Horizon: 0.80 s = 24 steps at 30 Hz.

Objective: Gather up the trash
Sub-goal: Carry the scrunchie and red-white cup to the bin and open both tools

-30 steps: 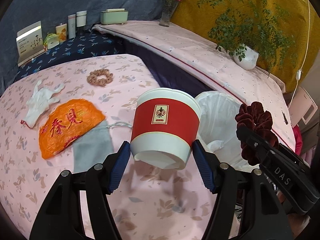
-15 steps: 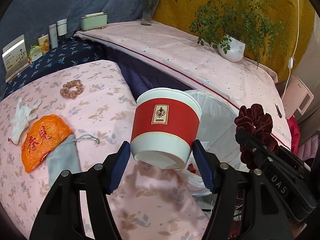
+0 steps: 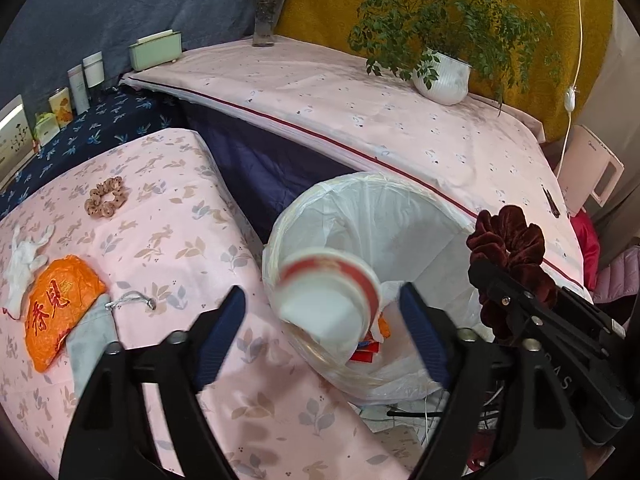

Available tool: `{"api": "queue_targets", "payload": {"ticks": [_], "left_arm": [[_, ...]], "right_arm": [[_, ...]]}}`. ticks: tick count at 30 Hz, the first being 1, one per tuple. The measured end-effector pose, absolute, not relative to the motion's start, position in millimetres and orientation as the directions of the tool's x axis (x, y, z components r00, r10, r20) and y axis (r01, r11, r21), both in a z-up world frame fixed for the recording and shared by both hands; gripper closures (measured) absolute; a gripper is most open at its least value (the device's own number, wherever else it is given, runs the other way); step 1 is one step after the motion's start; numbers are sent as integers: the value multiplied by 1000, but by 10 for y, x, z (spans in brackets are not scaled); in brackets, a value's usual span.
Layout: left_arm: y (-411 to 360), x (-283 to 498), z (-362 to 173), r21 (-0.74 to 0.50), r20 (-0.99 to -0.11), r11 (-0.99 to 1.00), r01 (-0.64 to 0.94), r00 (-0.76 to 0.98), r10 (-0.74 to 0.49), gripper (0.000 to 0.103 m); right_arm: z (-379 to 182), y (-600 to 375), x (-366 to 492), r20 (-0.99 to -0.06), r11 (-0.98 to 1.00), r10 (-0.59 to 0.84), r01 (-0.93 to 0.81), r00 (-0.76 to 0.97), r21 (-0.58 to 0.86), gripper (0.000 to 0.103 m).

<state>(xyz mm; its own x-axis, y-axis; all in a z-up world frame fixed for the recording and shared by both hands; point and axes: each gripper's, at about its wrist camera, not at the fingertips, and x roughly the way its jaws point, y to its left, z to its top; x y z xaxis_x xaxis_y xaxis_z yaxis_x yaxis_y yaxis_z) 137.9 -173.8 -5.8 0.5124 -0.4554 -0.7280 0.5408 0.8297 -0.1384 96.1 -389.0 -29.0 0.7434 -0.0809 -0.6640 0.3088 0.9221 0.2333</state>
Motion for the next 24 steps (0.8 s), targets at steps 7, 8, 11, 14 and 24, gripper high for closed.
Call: {"api": "queue_targets", "payload": {"ticks": [7, 8, 11, 14, 24], "left_arm": [[-1597, 1437, -136, -161, -744, 853, 496, 508, -435, 22], [-1566, 1442, -148, -164, -745, 857, 488, 508, -432, 22], [-1477, 1452, -178, -166, -748, 870, 465, 516, -418, 18], [-1404, 1452, -187, -158, -745, 880, 448, 530, -404, 16], [-1170, 1474, -160, -164, -740, 897, 411, 550, -387, 16]], "right_arm": [[-323, -3879, 1012, -665, 922, -79, 308, 742, 235, 75], [-327, -3878, 1024, -666, 923, -79, 307, 742, 233, 73], [-338, -3823, 1055, -665, 927, -74, 297, 743, 228, 67], [-321, -3759, 1088, -657, 932, -79, 289, 750, 218, 54], [-203, -3558, 1149, -641, 945, -69, 255, 765, 202, 45]]}}
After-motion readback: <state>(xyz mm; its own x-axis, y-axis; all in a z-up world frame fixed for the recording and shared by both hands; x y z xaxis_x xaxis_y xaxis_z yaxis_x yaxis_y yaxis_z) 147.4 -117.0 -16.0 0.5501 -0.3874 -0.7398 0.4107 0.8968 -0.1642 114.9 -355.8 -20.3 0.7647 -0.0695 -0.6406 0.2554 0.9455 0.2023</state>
